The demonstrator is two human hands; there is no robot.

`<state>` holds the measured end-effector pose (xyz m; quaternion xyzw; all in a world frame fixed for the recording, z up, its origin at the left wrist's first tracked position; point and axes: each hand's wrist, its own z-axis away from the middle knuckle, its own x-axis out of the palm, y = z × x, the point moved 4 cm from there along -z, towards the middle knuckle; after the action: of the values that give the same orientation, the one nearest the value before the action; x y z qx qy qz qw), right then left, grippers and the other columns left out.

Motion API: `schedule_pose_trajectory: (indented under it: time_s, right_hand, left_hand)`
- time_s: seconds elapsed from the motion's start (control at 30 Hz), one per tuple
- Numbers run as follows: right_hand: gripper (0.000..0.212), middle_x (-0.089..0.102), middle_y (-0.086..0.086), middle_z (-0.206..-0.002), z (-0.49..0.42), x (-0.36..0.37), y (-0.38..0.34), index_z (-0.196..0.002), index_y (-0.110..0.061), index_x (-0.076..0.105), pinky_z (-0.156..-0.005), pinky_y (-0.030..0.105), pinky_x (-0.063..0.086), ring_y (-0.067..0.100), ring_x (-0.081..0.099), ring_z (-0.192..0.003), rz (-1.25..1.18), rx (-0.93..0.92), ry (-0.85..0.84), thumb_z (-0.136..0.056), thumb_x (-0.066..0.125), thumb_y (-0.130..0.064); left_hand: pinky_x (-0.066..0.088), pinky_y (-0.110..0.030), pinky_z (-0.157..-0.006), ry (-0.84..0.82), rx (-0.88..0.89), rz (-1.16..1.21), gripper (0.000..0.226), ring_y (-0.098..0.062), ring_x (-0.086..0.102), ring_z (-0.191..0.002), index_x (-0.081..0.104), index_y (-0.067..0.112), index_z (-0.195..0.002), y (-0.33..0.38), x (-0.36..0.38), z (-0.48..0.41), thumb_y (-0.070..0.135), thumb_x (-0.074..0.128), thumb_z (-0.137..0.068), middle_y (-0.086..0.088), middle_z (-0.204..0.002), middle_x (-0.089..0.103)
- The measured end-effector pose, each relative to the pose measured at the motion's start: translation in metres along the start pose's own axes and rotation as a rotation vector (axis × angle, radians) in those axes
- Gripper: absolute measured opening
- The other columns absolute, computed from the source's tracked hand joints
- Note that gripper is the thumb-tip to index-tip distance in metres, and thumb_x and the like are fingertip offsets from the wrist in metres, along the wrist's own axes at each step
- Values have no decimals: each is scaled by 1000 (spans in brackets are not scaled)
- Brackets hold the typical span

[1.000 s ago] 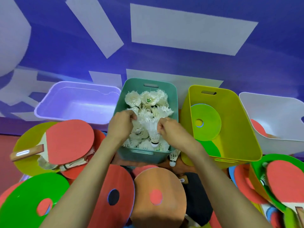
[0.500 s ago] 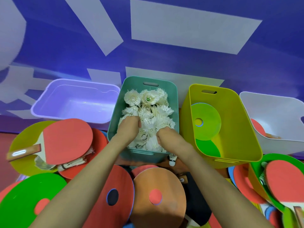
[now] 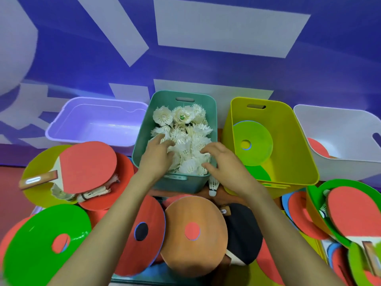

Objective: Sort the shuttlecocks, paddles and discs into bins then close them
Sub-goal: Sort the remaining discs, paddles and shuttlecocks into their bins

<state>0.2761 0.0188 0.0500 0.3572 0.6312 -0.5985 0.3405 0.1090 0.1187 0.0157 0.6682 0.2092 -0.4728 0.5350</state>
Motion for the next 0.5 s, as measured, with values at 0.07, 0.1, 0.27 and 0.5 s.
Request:
schedule_pose_trajectory:
  time_s: [0.07,0.1,0.27,0.5]
  right_hand:
    - [27,55,3,-117,22,-4,-2,-114,-12,60,-94,21,36,16,52,-109,-65,-37,104,-87,62,-17]
    - [24,57,4,-112,35,-4,-2,-110,-12,61,-90,20,38,15,54,-104,-92,-61,147,-87,61,-18]
    - [17,61,-5,-93,95,27,11,-94,-18,63,-73,27,49,9,60,-84,-150,-2,191,-89,54,-32]
    - [31,57,6,-115,103,92,50,-117,-18,54,-76,36,47,27,53,-109,134,388,-63,-88,56,-30]
  left_hand:
    - [37,-37,-100,221,102,72,27,-27,43,-125,63,14,-114,15,-4,30,20,55,-89,-8,-133,48]
    - [38,-35,-97,303,186,101,25,-27,49,-116,64,12,-110,25,-4,47,21,55,-88,-8,-124,53]
    - [45,-33,-85,259,424,159,19,-22,55,-97,60,13,-107,37,33,120,18,55,-90,-3,-103,58]
    - [37,-27,-83,-7,188,40,27,-27,52,-97,59,10,-106,-2,86,126,15,47,-82,-6,-105,55]
